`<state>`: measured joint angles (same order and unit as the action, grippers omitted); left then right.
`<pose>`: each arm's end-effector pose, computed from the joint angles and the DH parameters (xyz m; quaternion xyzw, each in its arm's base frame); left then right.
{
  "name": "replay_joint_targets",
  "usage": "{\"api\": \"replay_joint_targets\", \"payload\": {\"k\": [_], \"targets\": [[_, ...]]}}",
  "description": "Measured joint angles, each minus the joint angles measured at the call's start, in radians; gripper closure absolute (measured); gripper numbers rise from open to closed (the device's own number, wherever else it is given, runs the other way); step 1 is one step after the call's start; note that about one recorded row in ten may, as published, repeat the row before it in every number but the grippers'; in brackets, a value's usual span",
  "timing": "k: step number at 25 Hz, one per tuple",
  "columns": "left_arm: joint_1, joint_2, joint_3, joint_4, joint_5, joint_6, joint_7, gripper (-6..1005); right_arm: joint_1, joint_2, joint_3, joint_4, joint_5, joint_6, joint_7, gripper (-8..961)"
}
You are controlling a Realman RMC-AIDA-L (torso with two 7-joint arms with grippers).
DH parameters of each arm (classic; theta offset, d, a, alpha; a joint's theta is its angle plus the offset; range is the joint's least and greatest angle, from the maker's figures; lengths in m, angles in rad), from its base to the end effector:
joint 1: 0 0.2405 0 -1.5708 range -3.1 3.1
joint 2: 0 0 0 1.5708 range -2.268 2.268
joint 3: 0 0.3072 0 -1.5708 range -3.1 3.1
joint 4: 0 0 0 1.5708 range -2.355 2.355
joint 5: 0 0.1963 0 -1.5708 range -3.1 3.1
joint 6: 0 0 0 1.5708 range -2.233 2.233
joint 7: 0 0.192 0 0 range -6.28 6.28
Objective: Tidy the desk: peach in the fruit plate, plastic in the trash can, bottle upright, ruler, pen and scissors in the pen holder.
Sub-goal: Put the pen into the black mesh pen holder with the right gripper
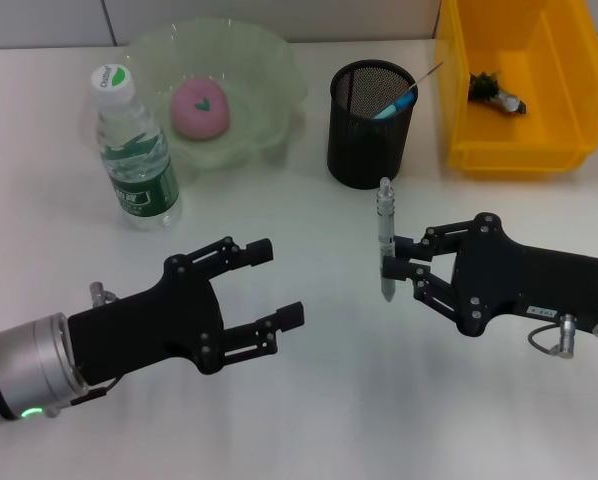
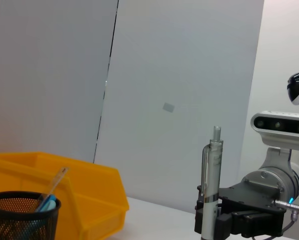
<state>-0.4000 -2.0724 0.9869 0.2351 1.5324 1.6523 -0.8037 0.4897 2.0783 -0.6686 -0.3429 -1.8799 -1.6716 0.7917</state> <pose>-0.2729 0.2744 -0.1070 -0.9055 -0.1373 -0.3807 0.1278 0.2652 0.3065 -0.0946 -0.9295 0.0613 0.3375 0.1355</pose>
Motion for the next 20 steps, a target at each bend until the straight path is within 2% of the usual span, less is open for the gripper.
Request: {"api": "replay_joint_targets", "payload": {"k": [20], "targets": [[-0.008, -0.002, -0.008, -0.013, 0.000, -0.003, 0.001, 213, 0.004, 0.000, 0.004, 0.012, 0.009, 0.004, -0.032, 829]]}}
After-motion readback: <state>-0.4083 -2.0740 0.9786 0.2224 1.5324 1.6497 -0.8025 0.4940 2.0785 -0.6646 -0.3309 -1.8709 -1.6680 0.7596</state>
